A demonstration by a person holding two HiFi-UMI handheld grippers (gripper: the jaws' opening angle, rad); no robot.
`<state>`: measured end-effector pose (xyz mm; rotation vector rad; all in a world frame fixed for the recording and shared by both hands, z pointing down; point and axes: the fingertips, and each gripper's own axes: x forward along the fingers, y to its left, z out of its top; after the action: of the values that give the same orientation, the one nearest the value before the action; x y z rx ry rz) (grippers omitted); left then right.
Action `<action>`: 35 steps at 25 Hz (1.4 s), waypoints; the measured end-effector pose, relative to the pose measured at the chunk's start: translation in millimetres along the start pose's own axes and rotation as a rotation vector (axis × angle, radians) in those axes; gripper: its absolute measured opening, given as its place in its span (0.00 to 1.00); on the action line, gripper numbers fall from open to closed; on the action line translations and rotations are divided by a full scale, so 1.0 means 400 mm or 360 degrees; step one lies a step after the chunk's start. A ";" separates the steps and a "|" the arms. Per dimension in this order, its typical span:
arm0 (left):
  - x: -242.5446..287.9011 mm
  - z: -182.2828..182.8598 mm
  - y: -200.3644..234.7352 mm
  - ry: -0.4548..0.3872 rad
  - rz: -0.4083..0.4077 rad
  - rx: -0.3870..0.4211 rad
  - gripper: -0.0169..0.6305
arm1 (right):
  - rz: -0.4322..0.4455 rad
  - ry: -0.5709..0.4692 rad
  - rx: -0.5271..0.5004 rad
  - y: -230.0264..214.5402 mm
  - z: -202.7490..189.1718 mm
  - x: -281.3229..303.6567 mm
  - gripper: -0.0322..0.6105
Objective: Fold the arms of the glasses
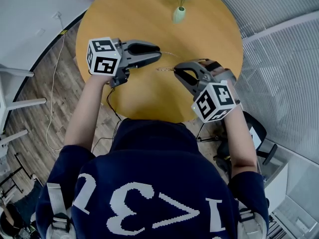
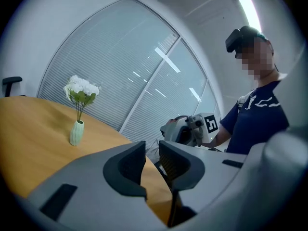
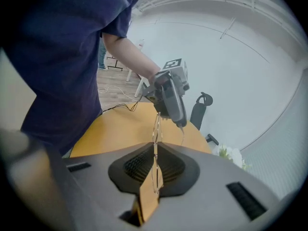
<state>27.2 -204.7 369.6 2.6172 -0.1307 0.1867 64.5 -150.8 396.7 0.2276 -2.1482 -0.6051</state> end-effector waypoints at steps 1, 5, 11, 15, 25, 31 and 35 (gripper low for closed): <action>-0.005 -0.008 -0.013 0.0006 -0.0018 -0.0003 0.15 | -0.0013 -0.0002 0.0027 -0.002 0.002 -0.002 0.11; -0.011 -0.029 -0.039 -0.0005 -0.0078 -0.0027 0.15 | -0.0027 -0.0015 0.0112 -0.011 -0.002 0.001 0.11; -0.024 -0.036 -0.064 -0.0052 -0.0205 -0.0108 0.15 | -0.0002 -0.0010 0.0129 -0.003 -0.016 0.011 0.11; -0.005 -0.077 -0.081 0.0062 -0.0204 -0.0038 0.15 | -0.0009 0.0003 0.0141 -0.001 -0.030 0.010 0.11; -0.008 -0.117 -0.011 0.0094 0.0057 0.0121 0.41 | 0.0048 0.0010 0.0097 0.011 -0.037 0.030 0.11; 0.019 -0.136 -0.036 0.0146 -0.0060 0.0097 0.40 | 0.0076 0.0046 0.0135 0.004 -0.056 0.061 0.11; 0.014 -0.154 -0.026 0.0138 -0.0051 0.0061 0.40 | 0.0099 0.0041 0.0199 -0.002 -0.068 0.086 0.11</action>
<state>27.4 -165.5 418.3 2.6422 -0.0559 0.2936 65.2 -173.5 434.3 0.2340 -2.1621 -0.4309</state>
